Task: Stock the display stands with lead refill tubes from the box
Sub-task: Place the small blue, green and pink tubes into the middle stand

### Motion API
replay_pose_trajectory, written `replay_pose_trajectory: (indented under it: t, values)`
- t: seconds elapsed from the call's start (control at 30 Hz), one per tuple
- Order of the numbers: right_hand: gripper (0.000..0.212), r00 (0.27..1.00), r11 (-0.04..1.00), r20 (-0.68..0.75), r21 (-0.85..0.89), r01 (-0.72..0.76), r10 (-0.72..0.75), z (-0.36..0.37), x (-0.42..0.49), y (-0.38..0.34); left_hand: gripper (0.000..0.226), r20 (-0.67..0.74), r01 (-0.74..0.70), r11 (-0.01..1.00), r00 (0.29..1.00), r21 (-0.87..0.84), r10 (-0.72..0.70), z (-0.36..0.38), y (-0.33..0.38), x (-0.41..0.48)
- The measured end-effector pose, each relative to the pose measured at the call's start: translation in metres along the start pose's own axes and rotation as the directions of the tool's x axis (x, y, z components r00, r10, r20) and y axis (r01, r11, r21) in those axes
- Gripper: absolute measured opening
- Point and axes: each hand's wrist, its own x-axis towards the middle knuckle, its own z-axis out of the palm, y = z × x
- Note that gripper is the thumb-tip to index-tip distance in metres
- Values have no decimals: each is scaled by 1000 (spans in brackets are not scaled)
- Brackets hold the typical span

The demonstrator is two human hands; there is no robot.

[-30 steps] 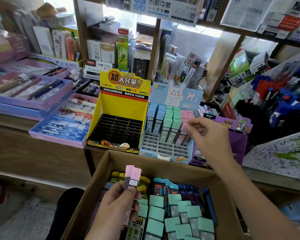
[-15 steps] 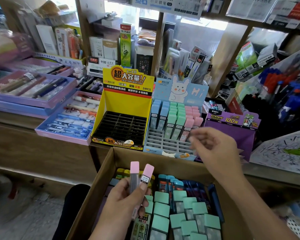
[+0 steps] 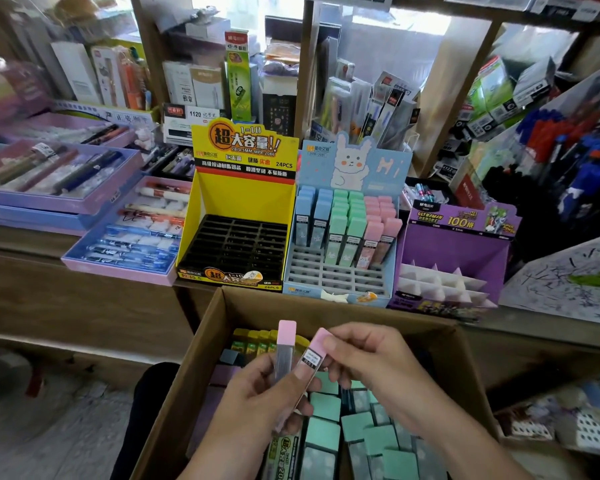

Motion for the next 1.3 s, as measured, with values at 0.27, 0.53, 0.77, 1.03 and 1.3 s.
replay_pose_trajectory:
  t: [0.27, 0.53, 0.77, 1.03, 1.3]
  values:
    - [21, 991, 975, -128, 213, 63, -36, -17, 2, -2, 26, -18, 85, 971, 996, -222, -91, -5, 1, 2]
    - [22, 987, 976, -150, 198, 87, -58, -18, -1, -2, 28, -46, 66, 974, 996, -218, -78, -4, 3, 0]
    - [36, 958, 971, -254, 158, 178, -134, -30, -3, -20, 22, -69, 60, 987, 995, -149, -71, -8, 1, 3]
    - [21, 788, 905, -449, -156, 395, -422, -56, -4, -72, 24, -44, 68, 978, 996, -198, -78, -7, 1, 4]
    - [8, 639, 733, -402, -542, 411, -656, -73, 17, -94, 27, -33, 57, 974, 997, -218, -66, -11, -2, 7]
